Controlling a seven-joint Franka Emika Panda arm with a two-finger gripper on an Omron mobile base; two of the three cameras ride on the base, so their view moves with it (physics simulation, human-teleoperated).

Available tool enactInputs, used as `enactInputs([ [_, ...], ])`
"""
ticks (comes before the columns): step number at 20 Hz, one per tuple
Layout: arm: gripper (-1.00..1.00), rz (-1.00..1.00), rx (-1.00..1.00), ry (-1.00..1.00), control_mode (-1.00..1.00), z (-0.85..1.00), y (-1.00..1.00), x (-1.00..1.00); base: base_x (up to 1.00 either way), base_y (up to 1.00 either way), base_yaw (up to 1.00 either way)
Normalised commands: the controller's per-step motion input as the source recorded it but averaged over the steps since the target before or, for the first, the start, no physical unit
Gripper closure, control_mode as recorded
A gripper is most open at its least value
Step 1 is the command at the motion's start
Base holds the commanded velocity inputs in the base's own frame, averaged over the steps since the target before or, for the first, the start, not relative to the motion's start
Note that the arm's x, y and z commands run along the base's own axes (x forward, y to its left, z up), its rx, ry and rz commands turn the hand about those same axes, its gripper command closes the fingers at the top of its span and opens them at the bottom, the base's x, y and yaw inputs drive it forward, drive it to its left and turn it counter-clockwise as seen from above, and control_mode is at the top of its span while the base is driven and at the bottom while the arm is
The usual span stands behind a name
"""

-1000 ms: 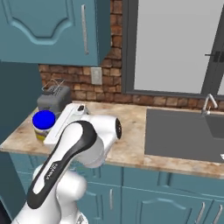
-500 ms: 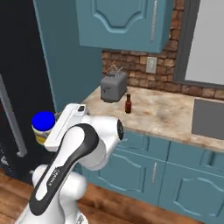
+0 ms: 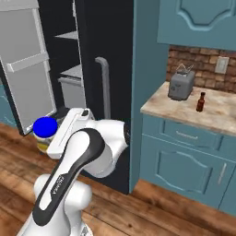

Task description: Place the condiment bottle and mayonnaise from the counter to the top shelf of the fridge. If the existing items in the fridge are on the top shelf, move them to other shelves.

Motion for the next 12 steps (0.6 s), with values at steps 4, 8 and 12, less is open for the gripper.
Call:
enactInputs([
  [4,1.00,0.00,0.00,0.00,1.00,0.00,0.00,0.00,0.34,1.00,-0.05],
  [8,1.00,0.00,0.00,0.00,1.00,0.00,0.00,0.00,1.00,1.00,-0.20],
  [12,1.00,0.00,0.00,0.00,1.00,0.00,0.00,0.00,0.99,1.00,-0.41],
])
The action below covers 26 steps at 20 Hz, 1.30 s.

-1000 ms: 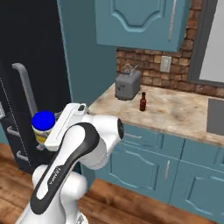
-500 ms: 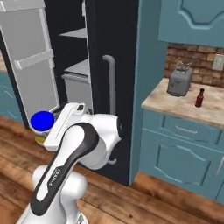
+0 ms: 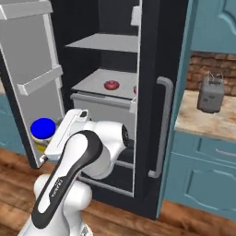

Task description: Place the condiment bottle and mayonnaise from the counter to the top shelf of the fridge. If the existing items in the fridge are on the top shelf, move them to other shelves.

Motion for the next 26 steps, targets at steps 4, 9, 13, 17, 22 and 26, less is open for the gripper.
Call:
enactInputs([
  [4,1.00,0.00,0.00,0.00,1.00,0.00,0.00,0.00,0.91,0.74,-0.53],
  [9,1.00,0.00,0.00,0.00,1.00,0.00,0.00,0.00,0.86,0.25,-0.36],
  [13,1.00,0.00,0.00,0.00,1.00,0.00,0.00,0.00,0.78,0.00,-0.01],
  [17,1.00,0.00,0.00,0.00,1.00,0.00,0.00,0.00,0.62,0.09,-0.02],
  [22,1.00,-0.18,0.00,0.00,-1.00,0.33,0.20,0.02,0.20,0.09,-0.03],
  [26,1.00,-0.44,0.00,-0.07,-1.00,0.89,0.49,0.00,0.00,0.00,0.00],
])
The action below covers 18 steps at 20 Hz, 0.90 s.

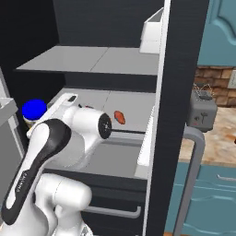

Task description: Place the condiment bottle and mayonnaise from the counter to the top shelf of the fridge. If the existing items in the fridge are on the top shelf, move them to other shelves.

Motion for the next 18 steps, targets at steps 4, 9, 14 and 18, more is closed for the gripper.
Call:
enactInputs([
  [4,1.00,-0.50,0.01,-0.03,-1.00,1.00,0.10,0.31,0.00,0.00,0.00],
  [9,1.00,-0.45,0.05,0.04,-1.00,1.00,0.00,0.69,0.00,0.00,0.00],
  [14,1.00,-0.34,0.03,0.19,-1.00,1.00,0.00,0.85,0.00,0.00,0.00],
  [18,1.00,-0.25,0.06,0.36,-1.00,0.91,0.00,0.86,0.00,0.00,0.00],
])
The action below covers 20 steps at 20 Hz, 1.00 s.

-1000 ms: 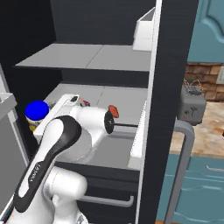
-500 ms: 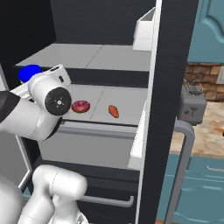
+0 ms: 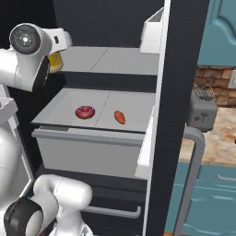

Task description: Place the condiment bottle and mayonnaise from the counter to the top shelf of the fridge. If the existing items in the fridge are on the top shelf, move them to other shelves.

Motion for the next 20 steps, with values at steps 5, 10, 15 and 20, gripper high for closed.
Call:
enactInputs([
  [5,1.00,-0.08,0.06,0.18,-1.00,-0.01,-0.06,0.37,0.00,0.00,0.00],
  [10,1.00,0.00,0.03,-0.02,-1.00,-0.39,-0.15,0.61,0.00,0.00,0.00],
  [15,1.00,-0.03,0.00,-0.02,-1.00,-0.54,0.00,1.00,0.00,0.00,0.00],
  [20,1.00,-0.06,0.00,-0.03,-1.00,-0.37,0.00,1.00,0.00,0.00,0.00],
])
